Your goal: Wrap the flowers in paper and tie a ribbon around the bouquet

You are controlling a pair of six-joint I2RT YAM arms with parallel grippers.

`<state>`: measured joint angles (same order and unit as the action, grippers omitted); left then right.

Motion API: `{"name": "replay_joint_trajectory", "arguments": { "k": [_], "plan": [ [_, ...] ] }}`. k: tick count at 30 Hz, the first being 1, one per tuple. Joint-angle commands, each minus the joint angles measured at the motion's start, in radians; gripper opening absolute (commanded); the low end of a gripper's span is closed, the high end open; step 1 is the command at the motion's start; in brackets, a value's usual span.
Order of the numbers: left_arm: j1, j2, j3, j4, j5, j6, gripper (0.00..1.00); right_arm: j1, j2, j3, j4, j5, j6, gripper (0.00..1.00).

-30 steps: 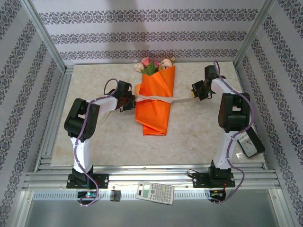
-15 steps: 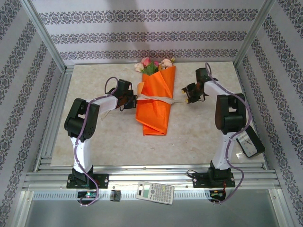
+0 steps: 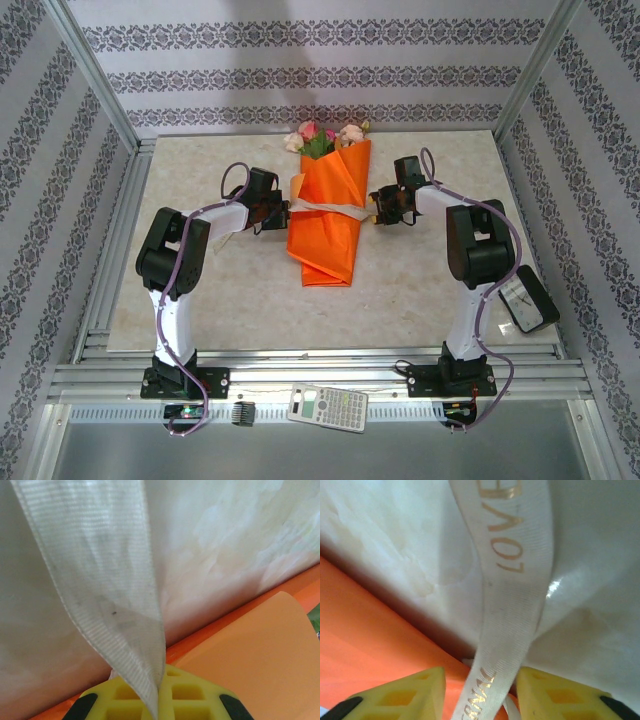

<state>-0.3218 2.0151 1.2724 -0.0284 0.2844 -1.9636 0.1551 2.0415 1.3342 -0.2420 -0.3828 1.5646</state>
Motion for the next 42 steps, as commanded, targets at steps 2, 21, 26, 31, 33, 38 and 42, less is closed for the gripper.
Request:
{"name": "replay_joint_trajectory", "arguments": {
  "k": [2, 21, 26, 31, 33, 38, 42],
  "plan": [
    [-0.013, -0.022, 0.016, 0.024, 0.007, 0.027, 0.00, 0.001, 0.049, 0.029, 0.004, 0.023, 0.029, 0.24],
    [0.193, -0.111, -0.108, 0.093, 0.000, 0.098, 0.00, -0.241, -0.108, 0.004, -0.118, 0.053, -0.232, 0.00],
    [0.281, -0.147, -0.194, 0.104, 0.007, 0.114, 0.00, -0.324, -0.097, 0.001, -0.113, -0.002, -0.274, 0.00],
    [0.299, -0.113, -0.163, 0.031, 0.058, 0.176, 0.00, -0.326, -0.080, 0.021, -0.127, -0.016, -0.296, 0.00],
    [0.288, -0.093, -0.145, 0.011, 0.078, 0.187, 0.00, -0.315, -0.075, 0.019, -0.127, -0.021, -0.294, 0.00],
    [0.270, -0.088, -0.129, -0.063, 0.073, 0.200, 0.17, -0.312, -0.078, -0.005, -0.121, -0.016, -0.290, 0.00],
    [0.268, -0.108, -0.158, -0.057, 0.066, 0.190, 0.42, -0.312, -0.080, -0.002, -0.126, -0.026, -0.301, 0.00]
  ]
}}
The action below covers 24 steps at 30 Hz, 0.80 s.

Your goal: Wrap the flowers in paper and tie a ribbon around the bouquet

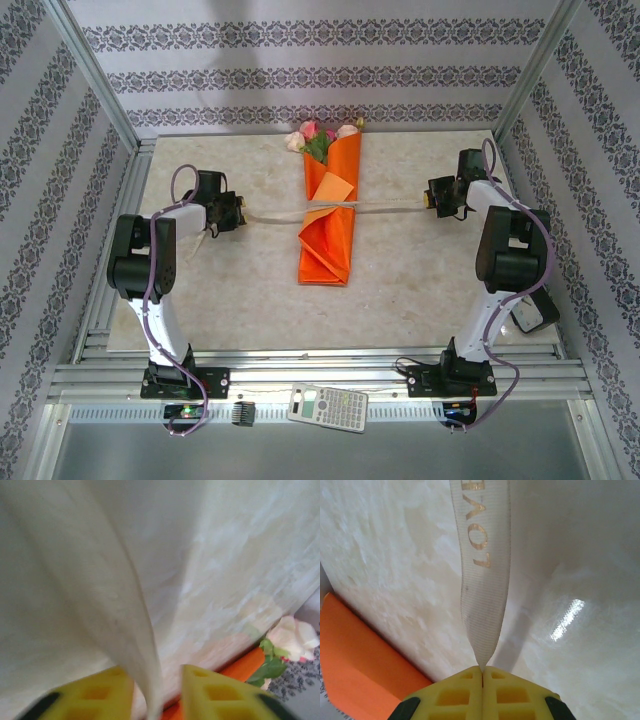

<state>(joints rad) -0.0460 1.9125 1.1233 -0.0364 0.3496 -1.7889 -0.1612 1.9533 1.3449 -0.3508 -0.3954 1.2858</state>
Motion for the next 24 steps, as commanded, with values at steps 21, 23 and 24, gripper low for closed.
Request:
{"name": "replay_joint_trajectory", "arguments": {
  "k": [21, 23, 24],
  "plan": [
    [-0.344, 0.131, 0.234, -0.027, -0.075, -0.247, 0.67, 0.003, 0.018, -0.015, -0.010, -0.034, -0.035, 0.00],
    [-0.345, 0.160, 0.254, -0.020, -0.065, -0.244, 0.65, 0.004, 0.018, -0.015, -0.013, -0.034, -0.037, 0.00],
    [-0.345, 0.175, 0.260, -0.012, -0.045, -0.247, 0.62, 0.003, 0.018, -0.016, -0.010, -0.034, -0.036, 0.00]
  ]
}}
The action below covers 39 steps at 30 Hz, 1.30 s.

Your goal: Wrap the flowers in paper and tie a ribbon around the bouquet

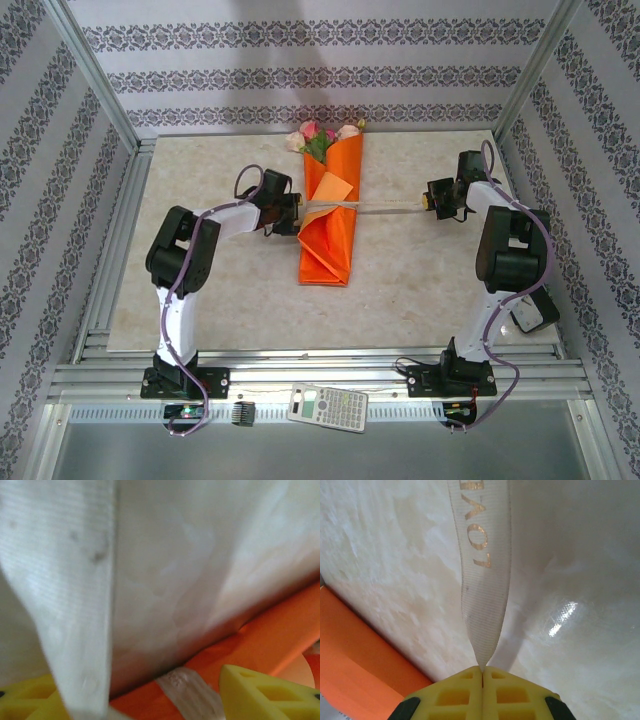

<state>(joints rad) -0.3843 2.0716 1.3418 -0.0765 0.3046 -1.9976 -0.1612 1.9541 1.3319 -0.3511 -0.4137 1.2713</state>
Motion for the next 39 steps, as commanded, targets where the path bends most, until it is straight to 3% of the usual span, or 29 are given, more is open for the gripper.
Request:
{"name": "replay_joint_trajectory", "arguments": {
  "k": [1, 7, 12, 17, 19, 22, 24, 27, 31, 36, 39],
  "plan": [
    [-0.009, 0.019, 0.040, 0.025, 0.007, -0.042, 0.60, 0.003, 0.019, -0.006, -0.008, -0.016, -0.019, 0.00],
    [-0.011, 0.034, 0.029, 0.054, -0.006, -0.044, 0.44, 0.009, 0.022, -0.003, -0.006, -0.016, -0.018, 0.00],
    [-0.011, 0.053, 0.058, 0.052, 0.001, -0.005, 0.16, 0.010, 0.023, -0.007, -0.005, -0.014, -0.014, 0.00],
    [-0.012, 0.063, 0.078, 0.090, 0.011, 0.049, 0.02, 0.023, 0.039, 0.005, -0.009, -0.030, -0.018, 0.00],
    [-0.011, 0.078, 0.096, 0.125, 0.038, 0.070, 0.00, 0.032, 0.052, 0.012, -0.011, -0.048, -0.009, 0.02],
    [-0.012, 0.092, 0.098, 0.142, 0.077, 0.077, 0.00, 0.055, 0.045, 0.004, 0.015, -0.068, 0.023, 0.32],
    [-0.012, 0.087, 0.085, 0.135, 0.082, 0.078, 0.00, 0.088, 0.023, 0.008, 0.017, -0.064, 0.038, 0.44],
    [-0.011, 0.081, 0.070, 0.141, 0.084, 0.077, 0.00, 0.147, -0.010, -0.011, 0.031, -0.047, 0.093, 0.52],
    [-0.011, 0.077, 0.066, 0.141, 0.082, 0.076, 0.00, 0.238, -0.011, -0.041, 0.114, -0.035, 0.201, 0.56],
    [-0.010, 0.076, 0.072, 0.135, 0.081, 0.080, 0.00, 0.315, 0.037, -0.039, 0.218, -0.021, 0.333, 0.53],
    [-0.010, 0.073, 0.069, 0.135, 0.080, 0.081, 0.00, 0.336, 0.061, -0.020, 0.219, -0.010, 0.363, 0.37]
  ]
}}
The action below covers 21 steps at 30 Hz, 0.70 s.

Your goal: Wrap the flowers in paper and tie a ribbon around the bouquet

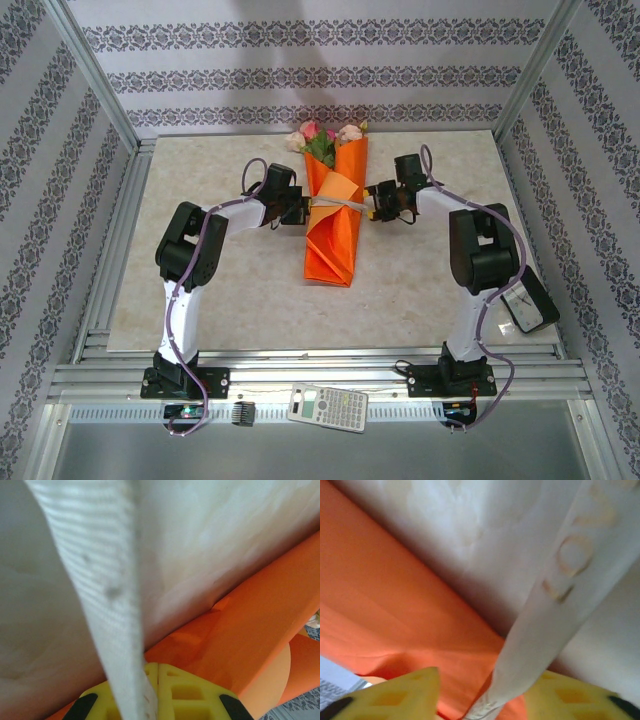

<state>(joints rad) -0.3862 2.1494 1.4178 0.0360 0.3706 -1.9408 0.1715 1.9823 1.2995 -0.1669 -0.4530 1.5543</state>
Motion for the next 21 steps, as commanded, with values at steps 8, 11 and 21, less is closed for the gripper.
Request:
{"name": "replay_joint_trajectory", "arguments": {
  "k": [8, 11, 21],
  "plan": [
    [0.012, -0.034, -0.019, 0.011, 0.009, 0.063, 0.00, -0.012, 0.022, 0.043, -0.085, 0.082, 0.000, 0.00],
    [0.025, -0.048, -0.036, 0.031, 0.009, 0.065, 0.00, -0.028, 0.008, 0.033, -0.079, 0.090, -0.015, 0.00],
    [0.162, -0.168, -0.269, 0.196, -0.042, 0.038, 0.00, -0.162, -0.065, -0.070, -0.080, 0.111, -0.112, 0.00]
  ]
}}
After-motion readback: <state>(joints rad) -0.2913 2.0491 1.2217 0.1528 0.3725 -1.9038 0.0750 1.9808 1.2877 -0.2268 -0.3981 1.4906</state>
